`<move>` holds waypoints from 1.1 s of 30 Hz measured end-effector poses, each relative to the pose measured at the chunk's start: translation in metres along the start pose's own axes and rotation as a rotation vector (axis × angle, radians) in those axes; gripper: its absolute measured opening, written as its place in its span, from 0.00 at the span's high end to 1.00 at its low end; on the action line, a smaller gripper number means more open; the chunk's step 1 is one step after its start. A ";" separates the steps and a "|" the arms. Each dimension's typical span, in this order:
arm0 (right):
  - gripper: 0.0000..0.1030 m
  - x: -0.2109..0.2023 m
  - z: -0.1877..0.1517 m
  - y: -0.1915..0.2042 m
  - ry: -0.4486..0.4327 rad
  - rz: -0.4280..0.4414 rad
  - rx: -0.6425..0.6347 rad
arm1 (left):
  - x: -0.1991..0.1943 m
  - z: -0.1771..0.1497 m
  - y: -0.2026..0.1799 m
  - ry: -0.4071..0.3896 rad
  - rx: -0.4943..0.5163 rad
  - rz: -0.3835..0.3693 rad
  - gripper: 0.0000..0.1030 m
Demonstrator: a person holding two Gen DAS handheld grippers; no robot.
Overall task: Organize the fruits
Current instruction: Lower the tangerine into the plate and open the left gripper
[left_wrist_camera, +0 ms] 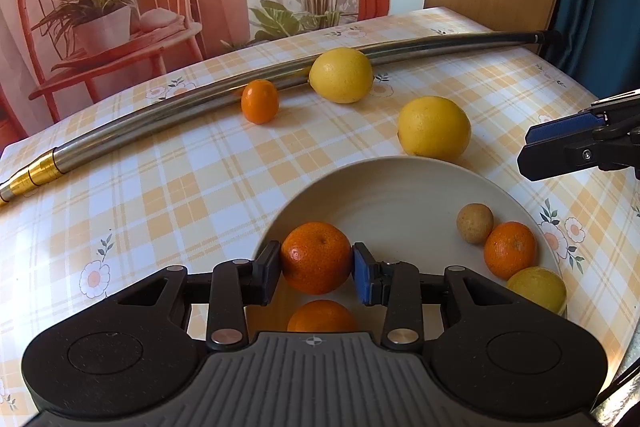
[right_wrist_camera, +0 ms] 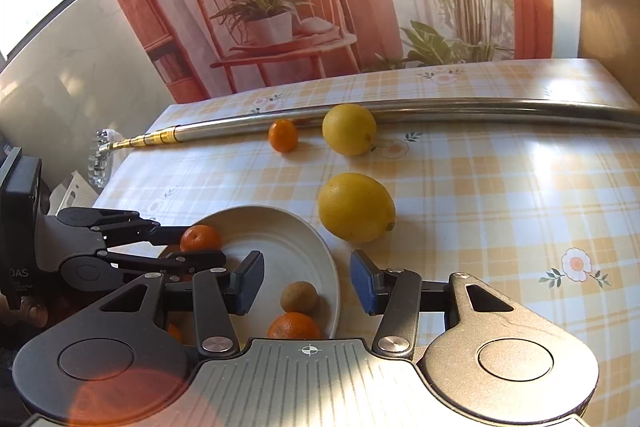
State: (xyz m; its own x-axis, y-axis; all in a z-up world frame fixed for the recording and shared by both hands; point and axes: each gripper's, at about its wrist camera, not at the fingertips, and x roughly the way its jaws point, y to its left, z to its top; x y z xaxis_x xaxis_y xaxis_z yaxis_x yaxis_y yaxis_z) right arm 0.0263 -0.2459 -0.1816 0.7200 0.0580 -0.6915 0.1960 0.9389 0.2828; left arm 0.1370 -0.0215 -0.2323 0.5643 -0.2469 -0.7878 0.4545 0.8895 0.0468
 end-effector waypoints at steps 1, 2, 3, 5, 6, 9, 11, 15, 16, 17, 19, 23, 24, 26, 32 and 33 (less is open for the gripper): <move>0.56 0.000 -0.001 0.000 0.000 -0.001 0.002 | 0.000 -0.001 0.000 0.000 0.000 -0.001 0.60; 0.56 0.000 -0.001 0.000 0.001 0.000 0.003 | 0.000 -0.001 0.000 0.000 -0.001 -0.003 0.60; 0.56 0.000 -0.002 0.000 0.001 -0.001 0.003 | -0.001 -0.002 0.001 -0.002 -0.002 -0.004 0.60; 0.56 0.001 -0.003 0.000 0.002 -0.002 0.004 | 0.000 -0.002 0.001 -0.003 -0.005 -0.005 0.60; 0.56 0.001 -0.003 0.000 0.001 -0.002 0.004 | -0.001 -0.002 0.001 -0.004 -0.007 -0.005 0.60; 0.56 0.002 -0.003 0.000 0.000 -0.005 0.004 | -0.002 -0.003 0.001 -0.010 -0.014 -0.002 0.60; 0.56 0.003 -0.004 0.000 -0.001 -0.008 0.005 | -0.003 -0.004 0.000 -0.014 -0.021 -0.001 0.58; 0.56 0.003 -0.004 -0.001 -0.002 -0.010 0.007 | -0.008 -0.006 0.000 -0.027 -0.027 0.001 0.52; 0.56 0.002 -0.005 -0.001 -0.002 -0.011 0.007 | -0.009 -0.006 0.000 -0.031 -0.028 0.003 0.51; 0.56 0.002 -0.005 -0.001 -0.003 -0.013 0.007 | -0.010 -0.006 0.001 -0.034 -0.030 0.004 0.50; 0.56 0.002 -0.005 -0.001 -0.004 -0.014 0.006 | -0.012 -0.007 0.002 -0.034 -0.038 0.000 0.50; 0.56 0.002 -0.005 -0.001 -0.007 -0.015 0.003 | -0.015 -0.008 0.004 -0.039 -0.053 -0.004 0.50; 0.56 0.002 -0.005 -0.001 -0.007 -0.016 0.003 | -0.016 -0.008 0.004 -0.042 -0.056 -0.004 0.50; 0.56 0.002 -0.005 -0.002 -0.009 -0.018 0.005 | -0.018 -0.008 0.005 -0.048 -0.064 -0.006 0.49; 0.55 0.002 -0.006 -0.003 -0.013 -0.028 0.005 | -0.025 -0.005 0.009 -0.068 -0.078 0.022 0.42; 0.55 0.002 -0.005 -0.003 -0.014 -0.029 0.004 | -0.026 -0.004 0.011 -0.069 -0.087 0.020 0.42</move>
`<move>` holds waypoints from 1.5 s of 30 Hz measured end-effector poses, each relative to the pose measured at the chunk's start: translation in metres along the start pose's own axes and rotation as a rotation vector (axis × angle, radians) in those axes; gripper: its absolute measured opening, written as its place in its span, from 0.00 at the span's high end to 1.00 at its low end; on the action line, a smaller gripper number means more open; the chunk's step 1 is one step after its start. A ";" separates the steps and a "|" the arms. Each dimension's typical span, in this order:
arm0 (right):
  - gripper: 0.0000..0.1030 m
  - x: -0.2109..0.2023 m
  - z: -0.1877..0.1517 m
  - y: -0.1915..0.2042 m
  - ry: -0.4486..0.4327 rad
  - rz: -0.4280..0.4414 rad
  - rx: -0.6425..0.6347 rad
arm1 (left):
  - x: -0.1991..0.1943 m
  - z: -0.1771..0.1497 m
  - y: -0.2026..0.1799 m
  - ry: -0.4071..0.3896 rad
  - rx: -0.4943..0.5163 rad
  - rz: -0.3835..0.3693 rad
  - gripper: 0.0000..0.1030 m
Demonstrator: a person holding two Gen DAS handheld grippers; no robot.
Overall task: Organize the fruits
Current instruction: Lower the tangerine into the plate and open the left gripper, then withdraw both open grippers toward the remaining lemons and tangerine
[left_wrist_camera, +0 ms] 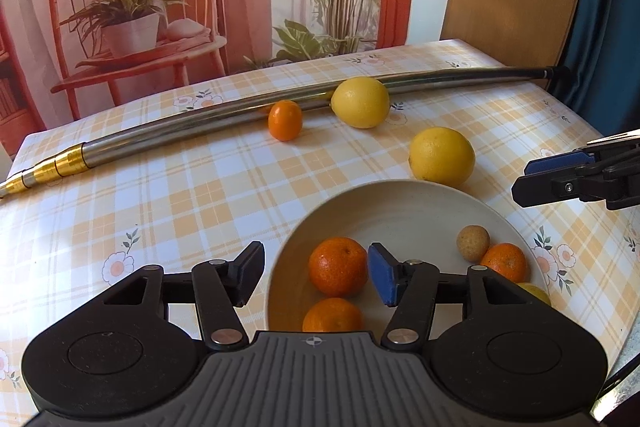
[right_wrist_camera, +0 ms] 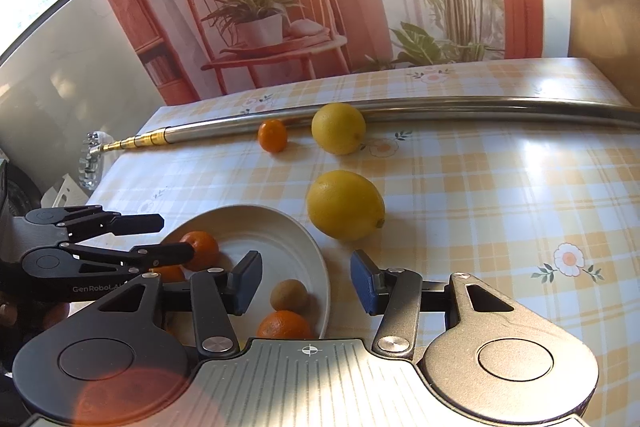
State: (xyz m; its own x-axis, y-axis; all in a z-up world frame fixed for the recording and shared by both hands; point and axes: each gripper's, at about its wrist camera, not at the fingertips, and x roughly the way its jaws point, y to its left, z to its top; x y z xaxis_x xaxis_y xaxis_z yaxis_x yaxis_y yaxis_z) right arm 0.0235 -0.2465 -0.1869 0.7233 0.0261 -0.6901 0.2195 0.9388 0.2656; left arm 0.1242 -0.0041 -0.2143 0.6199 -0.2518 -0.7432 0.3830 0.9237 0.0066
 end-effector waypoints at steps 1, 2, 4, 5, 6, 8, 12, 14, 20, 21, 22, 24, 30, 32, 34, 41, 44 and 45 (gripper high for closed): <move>0.55 0.000 0.000 0.000 -0.001 -0.001 0.000 | -0.001 0.001 0.002 0.000 -0.009 -0.002 0.42; 0.55 0.000 0.001 0.000 -0.003 -0.003 0.000 | -0.001 0.001 0.004 -0.001 -0.018 -0.002 0.42; 0.54 0.000 0.002 0.000 -0.006 -0.006 -0.001 | -0.002 0.003 0.007 -0.002 -0.029 0.002 0.42; 0.54 0.000 0.002 -0.001 -0.007 -0.007 0.000 | -0.003 0.003 0.008 -0.004 -0.033 0.005 0.42; 0.53 0.001 0.003 -0.001 -0.008 -0.008 0.000 | -0.004 0.004 0.009 -0.006 -0.037 0.009 0.42; 0.51 0.001 0.004 -0.003 -0.012 -0.014 0.003 | -0.004 0.006 0.013 -0.007 -0.046 0.015 0.41; 0.50 0.001 0.009 -0.006 -0.027 -0.026 0.009 | -0.007 0.011 0.019 -0.013 -0.058 0.030 0.41; 0.50 0.002 0.012 -0.007 -0.035 -0.037 0.002 | -0.009 0.016 0.025 -0.020 -0.054 0.039 0.41; 0.50 0.000 0.025 -0.007 -0.084 -0.056 -0.024 | -0.019 0.041 0.043 -0.066 -0.029 0.086 0.41; 0.50 0.001 0.027 -0.007 -0.091 -0.059 -0.025 | -0.021 0.046 0.046 -0.073 -0.035 0.089 0.41; 0.50 0.001 0.030 -0.008 -0.095 -0.060 -0.025 | -0.023 0.051 0.050 -0.080 -0.046 0.093 0.41; 0.50 0.003 0.034 -0.008 -0.102 -0.063 -0.028 | -0.025 0.058 0.055 -0.095 -0.063 0.092 0.41; 0.50 0.008 0.041 -0.011 -0.111 -0.071 -0.036 | -0.017 0.076 0.055 -0.126 -0.081 0.060 0.41; 0.50 0.011 0.042 -0.013 -0.108 -0.071 -0.032 | -0.007 0.079 0.049 -0.135 -0.057 0.058 0.41; 0.50 0.014 0.041 -0.015 -0.102 -0.073 -0.027 | 0.004 0.081 0.044 -0.142 -0.046 0.060 0.41; 0.50 0.027 0.037 -0.026 -0.071 -0.076 -0.001 | 0.060 0.088 0.030 -0.107 -0.030 0.029 0.44; 0.50 0.032 0.038 -0.031 -0.068 -0.076 0.012 | 0.081 0.096 0.024 -0.097 0.001 0.040 0.45; 0.50 0.034 0.039 -0.032 -0.067 -0.074 0.015 | 0.089 0.100 0.024 -0.089 0.004 0.039 0.45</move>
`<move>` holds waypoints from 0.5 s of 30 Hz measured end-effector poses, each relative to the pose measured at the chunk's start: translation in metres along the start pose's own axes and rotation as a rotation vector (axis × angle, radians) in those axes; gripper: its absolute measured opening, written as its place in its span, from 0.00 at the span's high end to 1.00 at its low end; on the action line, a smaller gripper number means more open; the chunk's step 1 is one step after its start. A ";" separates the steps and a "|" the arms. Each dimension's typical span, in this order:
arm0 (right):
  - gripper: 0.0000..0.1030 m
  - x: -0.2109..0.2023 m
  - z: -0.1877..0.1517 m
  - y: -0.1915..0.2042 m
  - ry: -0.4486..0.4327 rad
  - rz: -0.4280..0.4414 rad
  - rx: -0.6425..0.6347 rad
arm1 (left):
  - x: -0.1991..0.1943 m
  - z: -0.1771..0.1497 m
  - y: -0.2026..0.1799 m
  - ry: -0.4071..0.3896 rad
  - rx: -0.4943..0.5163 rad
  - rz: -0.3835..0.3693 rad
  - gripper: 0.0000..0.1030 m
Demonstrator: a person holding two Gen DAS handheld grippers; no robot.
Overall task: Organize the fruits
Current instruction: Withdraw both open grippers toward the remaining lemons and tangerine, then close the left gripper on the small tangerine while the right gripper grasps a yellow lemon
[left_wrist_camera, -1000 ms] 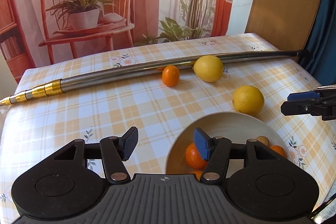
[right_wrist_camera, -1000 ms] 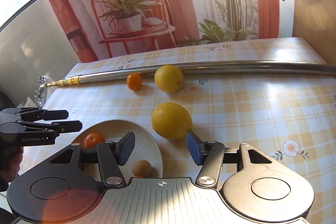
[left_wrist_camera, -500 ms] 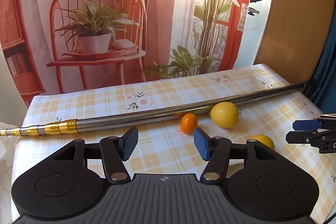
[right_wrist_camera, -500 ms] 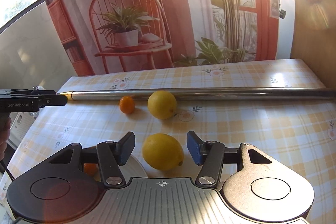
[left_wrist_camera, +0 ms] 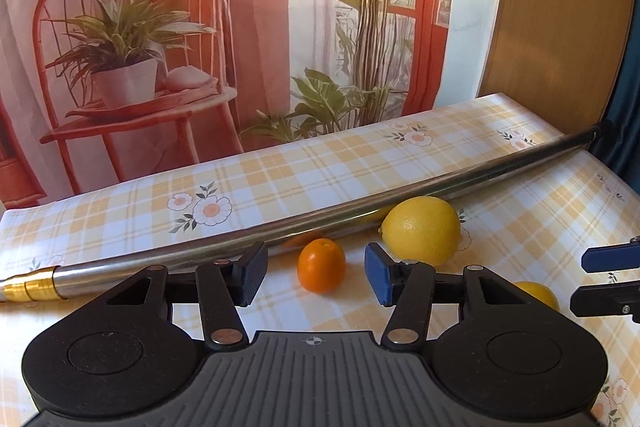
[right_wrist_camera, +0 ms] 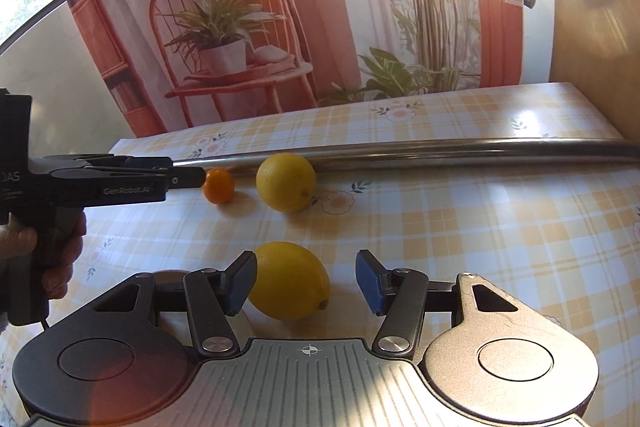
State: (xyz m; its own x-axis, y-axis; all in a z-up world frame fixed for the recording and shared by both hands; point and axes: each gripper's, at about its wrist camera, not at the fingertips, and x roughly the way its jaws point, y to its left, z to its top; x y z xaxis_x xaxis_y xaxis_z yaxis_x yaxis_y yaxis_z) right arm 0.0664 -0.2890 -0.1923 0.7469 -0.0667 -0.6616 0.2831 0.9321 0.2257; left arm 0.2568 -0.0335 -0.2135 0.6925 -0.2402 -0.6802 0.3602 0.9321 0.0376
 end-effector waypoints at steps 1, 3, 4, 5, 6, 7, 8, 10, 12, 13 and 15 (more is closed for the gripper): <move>0.50 0.001 0.000 -0.001 0.001 0.004 0.002 | 0.006 0.001 -0.001 0.007 0.001 -0.002 0.46; 0.49 0.004 0.000 -0.001 0.002 0.012 0.003 | 0.017 0.002 0.000 0.027 0.002 -0.005 0.46; 0.49 0.005 0.001 -0.002 0.003 0.016 0.004 | 0.022 0.003 0.000 0.038 0.003 -0.005 0.47; 0.49 0.006 0.001 -0.003 0.005 0.020 0.007 | 0.026 0.003 0.002 0.049 0.003 -0.006 0.48; 0.49 0.007 0.001 -0.003 0.007 0.023 0.008 | 0.030 0.002 0.002 0.056 0.003 -0.007 0.49; 0.49 0.009 0.001 -0.003 0.009 0.025 0.010 | 0.032 0.002 0.002 0.064 0.002 -0.010 0.51; 0.49 0.010 0.001 -0.004 0.012 0.027 0.012 | 0.035 0.002 0.003 0.072 0.001 -0.014 0.52; 0.48 0.013 0.002 -0.006 0.017 0.031 0.016 | 0.040 0.002 0.004 0.085 -0.002 -0.019 0.55; 0.46 0.015 0.002 -0.007 0.020 0.034 0.020 | 0.044 0.001 0.006 0.098 -0.005 -0.019 0.64; 0.45 0.016 0.001 -0.007 0.021 0.035 0.022 | 0.045 0.001 0.007 0.101 -0.009 -0.023 0.66; 0.45 0.018 0.001 -0.008 0.025 0.040 0.025 | 0.045 0.000 0.009 0.098 -0.019 -0.025 0.66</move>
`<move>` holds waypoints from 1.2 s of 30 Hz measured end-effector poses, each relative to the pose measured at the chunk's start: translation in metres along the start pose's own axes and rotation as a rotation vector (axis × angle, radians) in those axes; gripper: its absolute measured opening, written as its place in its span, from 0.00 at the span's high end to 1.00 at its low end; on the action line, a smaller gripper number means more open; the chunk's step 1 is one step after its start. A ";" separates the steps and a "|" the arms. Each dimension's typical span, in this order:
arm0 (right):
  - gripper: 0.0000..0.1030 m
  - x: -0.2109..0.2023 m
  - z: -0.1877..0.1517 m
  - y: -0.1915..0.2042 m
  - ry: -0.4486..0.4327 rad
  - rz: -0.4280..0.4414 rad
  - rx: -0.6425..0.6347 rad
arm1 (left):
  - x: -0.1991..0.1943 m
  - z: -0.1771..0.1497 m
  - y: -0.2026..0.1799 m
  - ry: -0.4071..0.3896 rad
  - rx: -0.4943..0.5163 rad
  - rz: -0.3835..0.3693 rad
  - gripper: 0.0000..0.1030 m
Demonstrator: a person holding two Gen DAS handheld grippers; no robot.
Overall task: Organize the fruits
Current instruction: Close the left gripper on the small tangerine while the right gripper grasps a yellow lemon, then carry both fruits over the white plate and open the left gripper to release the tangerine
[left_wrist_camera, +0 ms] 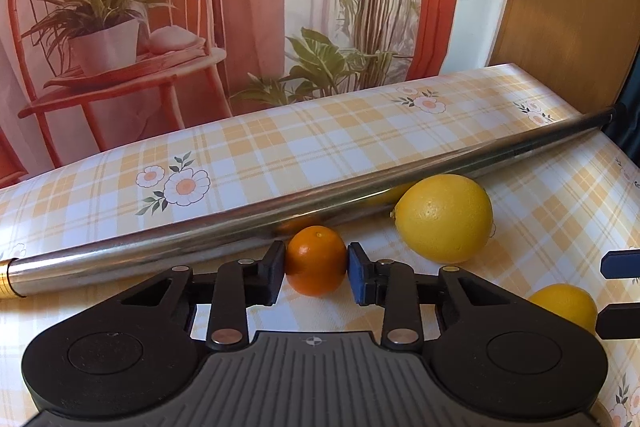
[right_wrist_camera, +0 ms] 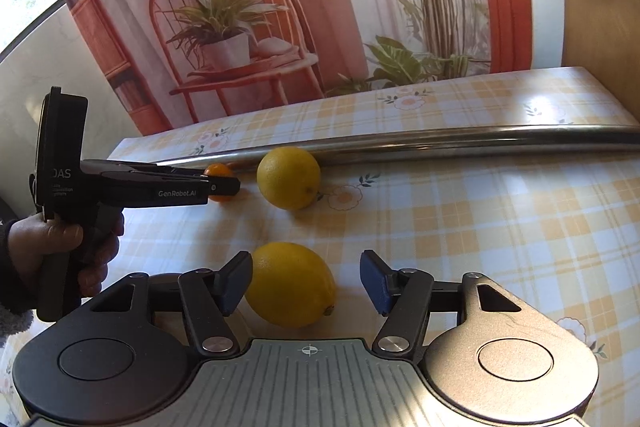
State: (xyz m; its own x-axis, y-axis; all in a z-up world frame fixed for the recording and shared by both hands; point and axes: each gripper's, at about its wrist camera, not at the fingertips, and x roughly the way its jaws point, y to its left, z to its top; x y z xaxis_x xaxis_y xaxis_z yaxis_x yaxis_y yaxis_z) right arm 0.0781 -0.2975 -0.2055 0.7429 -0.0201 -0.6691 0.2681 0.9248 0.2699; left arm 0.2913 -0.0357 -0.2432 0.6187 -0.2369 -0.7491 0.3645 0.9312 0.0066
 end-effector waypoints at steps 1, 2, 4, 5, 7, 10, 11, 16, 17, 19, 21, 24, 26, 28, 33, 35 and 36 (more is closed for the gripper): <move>0.45 0.000 0.000 0.000 0.002 0.002 0.000 | 0.000 0.000 0.001 0.000 0.000 0.000 0.66; 0.45 0.001 -0.001 0.000 0.004 0.003 -0.001 | -0.001 -0.001 0.001 0.000 0.003 0.000 0.66; 0.44 0.003 -0.002 0.000 0.012 0.004 -0.001 | -0.005 -0.003 0.001 -0.004 0.010 -0.002 0.66; 0.44 0.004 -0.002 0.000 0.015 0.004 -0.001 | -0.008 -0.004 0.001 -0.008 0.015 -0.002 0.66; 0.43 0.007 -0.002 0.001 0.022 0.008 -0.002 | -0.016 -0.006 0.001 -0.018 0.024 0.000 0.66; 0.42 0.011 -0.003 0.002 0.033 0.013 -0.009 | -0.030 -0.009 0.000 -0.034 0.023 -0.011 0.66; 0.42 0.012 -0.003 0.003 0.035 0.016 -0.011 | -0.035 -0.010 0.000 -0.039 0.022 -0.017 0.66; 0.42 0.022 -0.002 0.001 0.043 0.045 0.007 | -0.061 -0.019 -0.004 -0.062 0.018 -0.039 0.66; 0.42 0.025 -0.001 0.000 0.044 0.055 0.016 | -0.066 -0.021 -0.005 -0.068 0.014 -0.044 0.66; 0.42 0.031 -0.001 -0.003 0.052 0.073 0.041 | -0.075 -0.026 -0.005 -0.075 0.005 -0.055 0.66; 0.42 0.036 -0.002 -0.006 0.064 0.085 0.067 | -0.084 -0.032 -0.006 -0.080 -0.008 -0.065 0.66; 0.42 0.042 -0.005 -0.008 0.077 0.095 0.096 | -0.096 -0.040 -0.008 -0.087 -0.025 -0.080 0.66; 0.43 0.044 -0.008 -0.011 0.077 0.106 0.113 | -0.104 -0.045 -0.011 -0.093 -0.023 -0.083 0.66; 0.44 0.044 -0.009 -0.012 0.069 0.110 0.121 | -0.109 -0.049 -0.013 -0.100 -0.015 -0.078 0.66; 0.45 0.041 -0.011 -0.009 0.061 0.095 0.106 | -0.118 -0.057 -0.014 -0.099 -0.041 -0.086 0.66; 0.45 0.038 -0.013 -0.008 0.056 0.084 0.100 | -0.123 -0.060 -0.014 -0.102 -0.049 -0.081 0.66; 0.45 0.037 -0.015 -0.008 0.052 0.079 0.100 | -0.125 -0.062 -0.014 -0.104 -0.052 -0.079 0.66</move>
State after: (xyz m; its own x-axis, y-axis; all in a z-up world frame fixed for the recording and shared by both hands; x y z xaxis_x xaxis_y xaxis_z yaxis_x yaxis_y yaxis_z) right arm 0.0939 -0.3003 -0.2426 0.7321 0.0730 -0.6773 0.2722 0.8801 0.3891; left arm 0.1658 -0.0021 -0.1906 0.6595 -0.3349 -0.6730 0.3800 0.9210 -0.0860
